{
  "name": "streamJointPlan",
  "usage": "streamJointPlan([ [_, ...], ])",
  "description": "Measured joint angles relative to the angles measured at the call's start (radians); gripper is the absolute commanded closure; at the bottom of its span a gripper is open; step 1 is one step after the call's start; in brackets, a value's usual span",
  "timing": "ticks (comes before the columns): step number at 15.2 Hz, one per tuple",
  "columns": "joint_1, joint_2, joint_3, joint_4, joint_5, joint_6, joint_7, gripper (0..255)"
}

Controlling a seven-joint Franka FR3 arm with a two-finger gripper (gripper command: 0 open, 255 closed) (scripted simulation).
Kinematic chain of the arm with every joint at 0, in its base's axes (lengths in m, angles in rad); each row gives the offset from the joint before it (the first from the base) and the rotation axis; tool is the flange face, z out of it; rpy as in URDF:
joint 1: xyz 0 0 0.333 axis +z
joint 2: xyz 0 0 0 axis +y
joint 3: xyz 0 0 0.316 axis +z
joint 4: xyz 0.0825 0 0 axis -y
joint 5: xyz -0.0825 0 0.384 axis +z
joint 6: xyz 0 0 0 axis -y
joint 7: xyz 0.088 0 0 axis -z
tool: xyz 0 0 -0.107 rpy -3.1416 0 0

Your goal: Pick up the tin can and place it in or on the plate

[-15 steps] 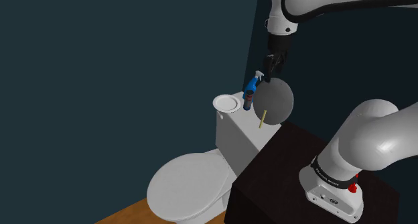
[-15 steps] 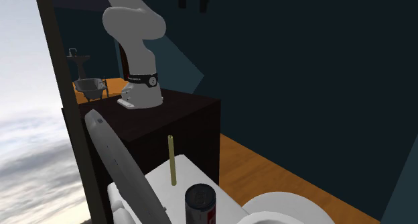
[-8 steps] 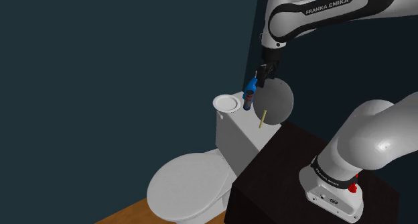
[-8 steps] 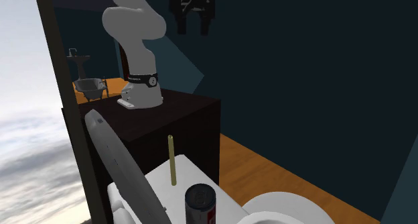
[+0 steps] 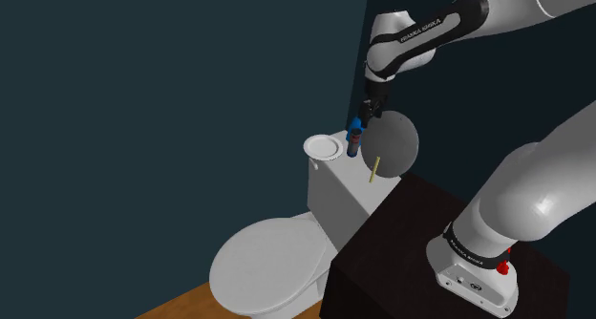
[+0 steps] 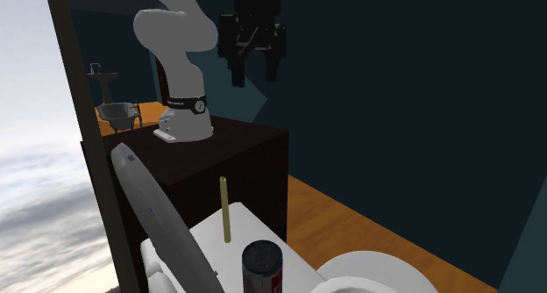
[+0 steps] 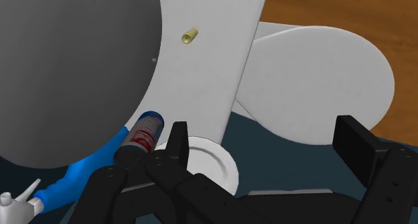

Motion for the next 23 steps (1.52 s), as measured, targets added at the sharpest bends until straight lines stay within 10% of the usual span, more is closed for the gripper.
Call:
streamJointPlan([
  [23,-0.189,0.818,0.012,0.510,0.323,0.337,-0.371,0],
])
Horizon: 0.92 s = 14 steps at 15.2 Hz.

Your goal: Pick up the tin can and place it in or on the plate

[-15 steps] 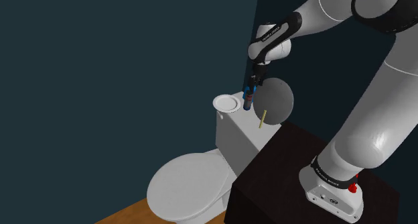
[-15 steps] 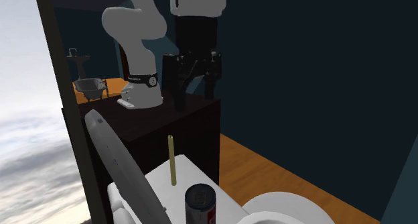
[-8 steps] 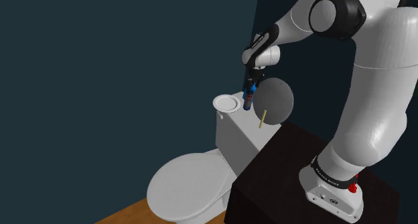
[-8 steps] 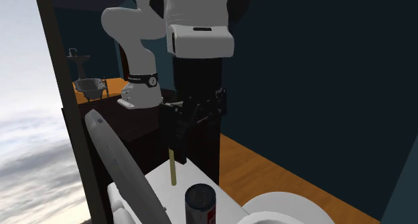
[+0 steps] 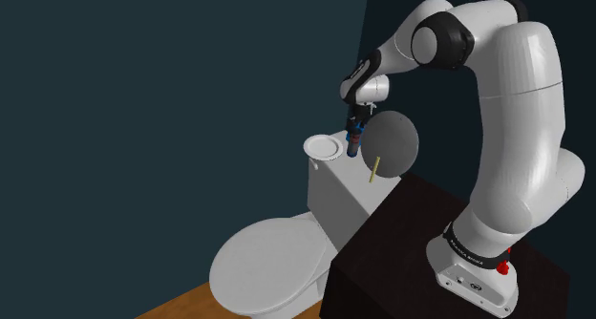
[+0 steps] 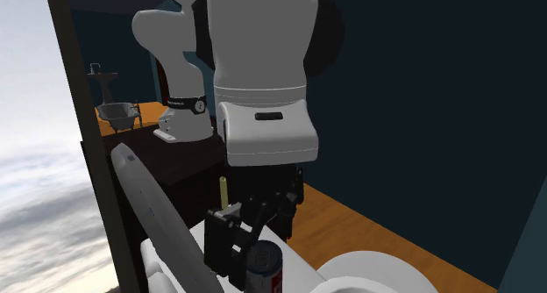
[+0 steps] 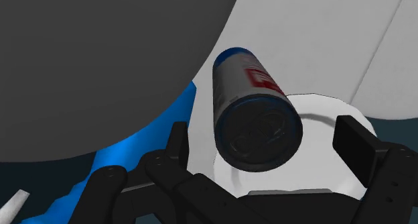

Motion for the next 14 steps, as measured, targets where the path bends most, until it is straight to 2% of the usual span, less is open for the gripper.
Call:
streamJointPlan([
  [5,-0.016,0.060,0.017,0.024,0.017,0.036,-0.013,0],
  [11,-0.018,0.070,0.020,0.025,0.021,0.045,-0.015,0],
  [12,-0.018,0.070,0.020,0.025,0.021,0.045,-0.015,255],
  [14,-0.018,0.070,0.020,0.025,0.021,0.045,-0.015,255],
])
